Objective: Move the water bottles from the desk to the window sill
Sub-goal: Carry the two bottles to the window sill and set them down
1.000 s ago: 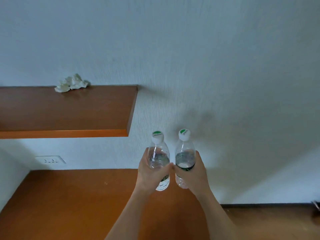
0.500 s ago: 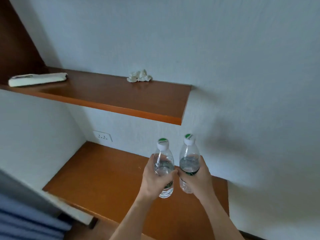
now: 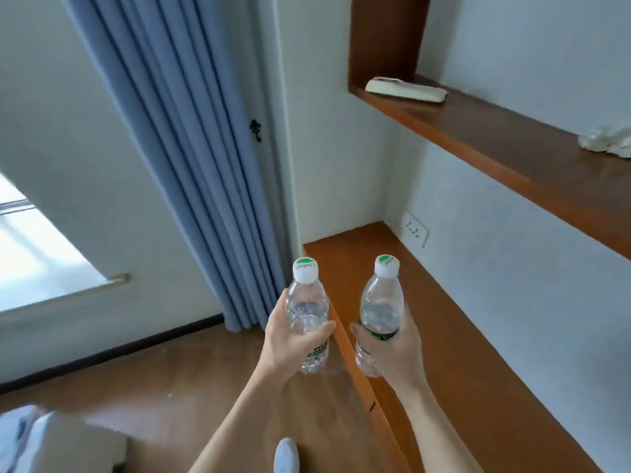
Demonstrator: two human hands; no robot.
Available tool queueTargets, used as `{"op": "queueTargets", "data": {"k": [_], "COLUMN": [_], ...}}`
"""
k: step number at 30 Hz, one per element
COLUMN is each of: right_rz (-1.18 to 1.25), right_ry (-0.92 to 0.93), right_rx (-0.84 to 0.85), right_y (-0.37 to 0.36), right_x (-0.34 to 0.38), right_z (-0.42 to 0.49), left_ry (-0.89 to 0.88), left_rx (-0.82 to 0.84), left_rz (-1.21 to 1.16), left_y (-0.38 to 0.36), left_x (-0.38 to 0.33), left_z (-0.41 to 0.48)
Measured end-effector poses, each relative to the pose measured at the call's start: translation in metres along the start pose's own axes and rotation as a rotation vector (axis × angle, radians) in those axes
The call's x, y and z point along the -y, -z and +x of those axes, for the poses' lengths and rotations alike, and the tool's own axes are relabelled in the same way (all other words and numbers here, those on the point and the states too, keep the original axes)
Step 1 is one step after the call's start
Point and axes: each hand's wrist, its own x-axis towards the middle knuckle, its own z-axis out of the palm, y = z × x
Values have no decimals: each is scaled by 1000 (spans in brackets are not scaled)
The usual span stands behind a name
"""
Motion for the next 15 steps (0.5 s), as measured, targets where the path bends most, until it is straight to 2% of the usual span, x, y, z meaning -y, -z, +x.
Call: {"op": "queueTargets", "data": {"k": [5,9,15], "right_rz": [18,57,38], "right_ry": [97,105,172], "right_rx": [282,482,660], "right_y": [-95,-172,-280], "right_x": [27,47,69], "right_z": [4,-3,-9], "left_ry": [56,90,137], "left_rx": [-343,-565,-783], "left_rz": [63,92,92], "left_y": [98,170,264], "left_x": [8,11,24], "left_z": [-29,-56,-72]}}
